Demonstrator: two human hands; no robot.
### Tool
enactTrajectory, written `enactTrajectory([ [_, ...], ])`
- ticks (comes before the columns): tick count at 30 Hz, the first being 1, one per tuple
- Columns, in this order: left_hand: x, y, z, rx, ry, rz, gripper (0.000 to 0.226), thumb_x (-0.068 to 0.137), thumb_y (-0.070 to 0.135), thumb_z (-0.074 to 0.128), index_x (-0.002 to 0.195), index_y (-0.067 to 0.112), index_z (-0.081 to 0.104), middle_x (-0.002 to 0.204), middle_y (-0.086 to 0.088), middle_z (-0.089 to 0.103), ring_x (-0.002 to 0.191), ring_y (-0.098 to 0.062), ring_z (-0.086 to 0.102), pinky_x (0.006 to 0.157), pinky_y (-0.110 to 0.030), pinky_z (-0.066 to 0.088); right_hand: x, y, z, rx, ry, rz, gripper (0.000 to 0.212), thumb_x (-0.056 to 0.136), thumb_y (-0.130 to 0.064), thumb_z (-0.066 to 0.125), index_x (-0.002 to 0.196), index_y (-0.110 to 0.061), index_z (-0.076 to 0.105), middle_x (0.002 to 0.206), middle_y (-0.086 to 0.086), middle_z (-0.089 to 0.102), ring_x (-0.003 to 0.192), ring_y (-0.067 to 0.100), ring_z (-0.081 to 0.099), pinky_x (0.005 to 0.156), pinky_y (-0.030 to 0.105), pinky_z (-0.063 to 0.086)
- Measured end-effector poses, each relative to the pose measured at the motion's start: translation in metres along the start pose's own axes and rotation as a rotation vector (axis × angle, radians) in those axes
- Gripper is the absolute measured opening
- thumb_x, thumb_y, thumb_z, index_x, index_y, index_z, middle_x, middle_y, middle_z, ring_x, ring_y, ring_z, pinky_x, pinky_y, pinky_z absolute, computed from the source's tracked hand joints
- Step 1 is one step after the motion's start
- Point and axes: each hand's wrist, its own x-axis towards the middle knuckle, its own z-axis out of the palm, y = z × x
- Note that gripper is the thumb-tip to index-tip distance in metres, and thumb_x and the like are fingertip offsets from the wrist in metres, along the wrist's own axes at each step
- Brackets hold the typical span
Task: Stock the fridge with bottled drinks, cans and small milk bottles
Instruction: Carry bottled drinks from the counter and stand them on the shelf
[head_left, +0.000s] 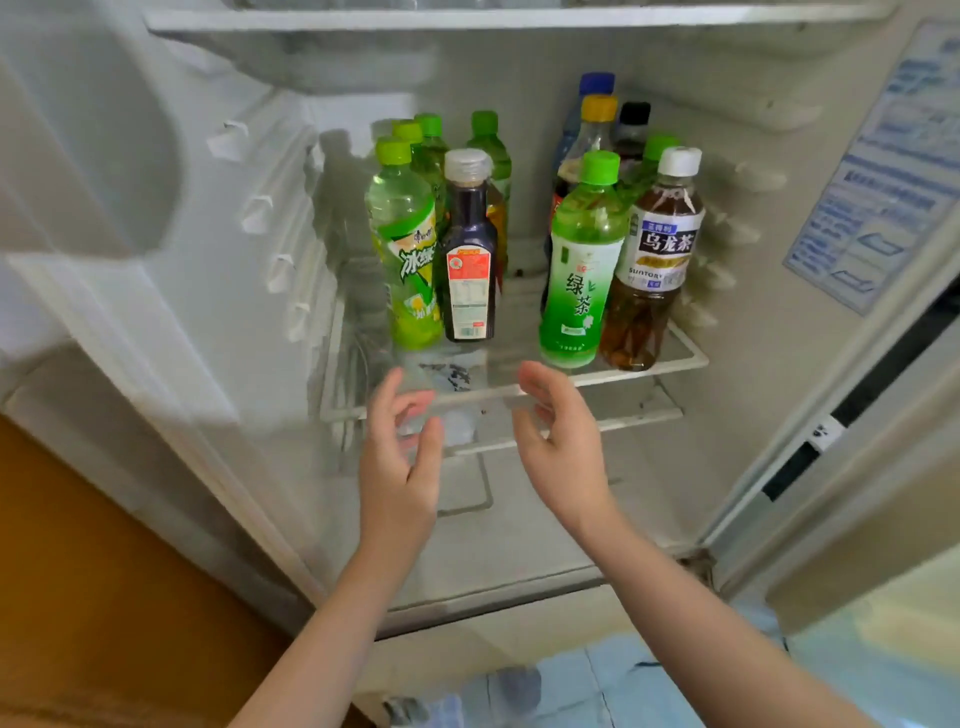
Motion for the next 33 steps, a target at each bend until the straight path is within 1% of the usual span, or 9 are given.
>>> enactTrajectory([
  [4, -0.057, -0.015, 0.012, -0.002, -0.165, -0.031, 0.039, 0.094, 0.023, 0.052, 0.129, 0.035, 0.039, 0.104, 0.013, 0.061, 0.102, -0.004, 0.057, 0.086, -0.016, 0.044, -0.077, 0.032, -0.049, -0.084, 0.042, 0.052, 0.034, 0.087, 0.003, 0.054, 0.115, -0.016, 0.058, 0.108, -0.004, 0.064, 0.099, 0.0, 0.061, 0.086, 0.012, 0.046],
  [10, -0.135, -0.051, 0.061, 0.052, -0.608, -0.286, 0.028, 0.094, 0.022, 0.053, 0.12, 0.032, 0.047, 0.098, 0.018, 0.061, 0.093, 0.012, 0.055, 0.074, 0.0, 0.039, -0.242, 0.107, -0.129, -0.273, 0.228, 0.651, 0.023, 0.09, -0.009, 0.056, 0.107, -0.025, 0.058, 0.093, -0.01, 0.068, 0.089, 0.003, 0.063, 0.068, 0.01, 0.044],
  [13, -0.189, -0.08, 0.083, 0.211, -1.011, -0.456, 0.038, 0.095, 0.027, 0.053, 0.131, 0.027, 0.042, 0.1, 0.017, 0.057, 0.09, 0.004, 0.056, 0.073, -0.011, 0.04, -0.339, 0.131, -0.144, -0.358, 0.289, 0.96, 0.02, 0.091, -0.019, 0.053, 0.109, -0.025, 0.06, 0.088, -0.012, 0.065, 0.079, 0.0, 0.059, 0.058, 0.009, 0.04],
  [15, -0.232, -0.098, 0.091, 0.357, -1.263, -0.56, 0.042, 0.095, 0.027, 0.053, 0.135, 0.021, 0.04, 0.105, 0.006, 0.057, 0.093, -0.011, 0.055, 0.078, -0.024, 0.04, -0.4, 0.136, -0.142, -0.355, 0.339, 1.135, 0.021, 0.091, -0.02, 0.053, 0.11, -0.021, 0.061, 0.088, -0.008, 0.064, 0.079, 0.008, 0.061, 0.061, 0.017, 0.043],
  [19, -0.314, -0.118, 0.083, 0.584, -1.565, -0.733, 0.039, 0.096, 0.023, 0.052, 0.132, 0.011, 0.045, 0.114, -0.01, 0.059, 0.089, -0.021, 0.058, 0.069, -0.024, 0.04, -0.507, 0.129, -0.122, -0.286, 0.351, 1.462, 0.026, 0.091, -0.017, 0.051, 0.116, -0.016, 0.06, 0.103, 0.002, 0.066, 0.099, 0.022, 0.061, 0.084, 0.027, 0.045],
  [24, -0.387, -0.111, 0.065, 0.885, -2.046, -0.424, 0.015, 0.095, 0.03, 0.048, 0.098, 0.016, 0.053, 0.1, -0.009, 0.064, 0.105, -0.027, 0.06, 0.075, -0.026, 0.04, -0.613, 0.097, -0.096, -0.16, 0.311, 1.762, 0.029, 0.091, -0.023, 0.05, 0.118, -0.017, 0.059, 0.118, 0.004, 0.065, 0.112, 0.022, 0.057, 0.087, 0.025, 0.041],
  [27, -0.421, -0.098, 0.066, 0.954, -2.237, -0.204, 0.03, 0.094, 0.036, 0.047, 0.116, 0.017, 0.055, 0.121, -0.007, 0.061, 0.113, -0.025, 0.055, 0.092, -0.029, 0.044, -0.662, 0.078, -0.087, -0.103, 0.385, 1.844, 0.027, 0.09, -0.019, 0.051, 0.115, -0.014, 0.06, 0.12, 0.006, 0.064, 0.113, 0.023, 0.057, 0.087, 0.025, 0.041],
  [30, -0.451, -0.08, 0.077, 1.007, -2.315, -0.022, 0.033, 0.094, 0.037, 0.047, 0.12, 0.019, 0.055, 0.122, -0.003, 0.061, 0.112, -0.022, 0.055, 0.086, -0.026, 0.042, -0.703, 0.065, -0.089, -0.051, 0.485, 1.858, 0.03, 0.092, -0.019, 0.05, 0.12, -0.015, 0.058, 0.125, 0.004, 0.061, 0.116, 0.02, 0.055, 0.089, 0.022, 0.038],
  [33, -0.483, -0.061, 0.091, 1.034, -2.268, -0.037, 0.028, 0.094, 0.033, 0.05, 0.117, 0.017, 0.057, 0.116, -0.004, 0.063, 0.108, -0.022, 0.057, 0.082, -0.025, 0.042, -0.747, 0.054, -0.101, 0.035, 0.54, 1.834, 0.03, 0.092, -0.021, 0.051, 0.121, -0.016, 0.057, 0.126, 0.002, 0.06, 0.116, 0.018, 0.054, 0.091, 0.021, 0.038],
])
